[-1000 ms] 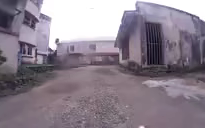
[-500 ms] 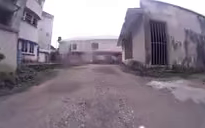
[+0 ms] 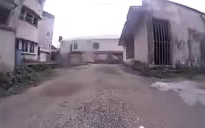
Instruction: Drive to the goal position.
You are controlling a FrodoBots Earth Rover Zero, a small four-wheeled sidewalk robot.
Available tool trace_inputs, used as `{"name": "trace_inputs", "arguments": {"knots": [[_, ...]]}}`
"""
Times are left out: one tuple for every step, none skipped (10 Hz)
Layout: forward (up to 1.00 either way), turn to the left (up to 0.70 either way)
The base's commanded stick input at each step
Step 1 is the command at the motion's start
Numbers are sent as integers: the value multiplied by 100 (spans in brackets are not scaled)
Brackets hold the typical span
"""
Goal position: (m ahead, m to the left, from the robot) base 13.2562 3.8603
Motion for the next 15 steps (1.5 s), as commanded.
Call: {"name": "trace_inputs", "arguments": {"knots": [[30,0],[30,0],[30,0],[30,0],[30,0],[30,0],[30,0],[30,0],[30,0],[30,0],[30,0],[30,0],[30,0],[30,0],[30,0]]}}
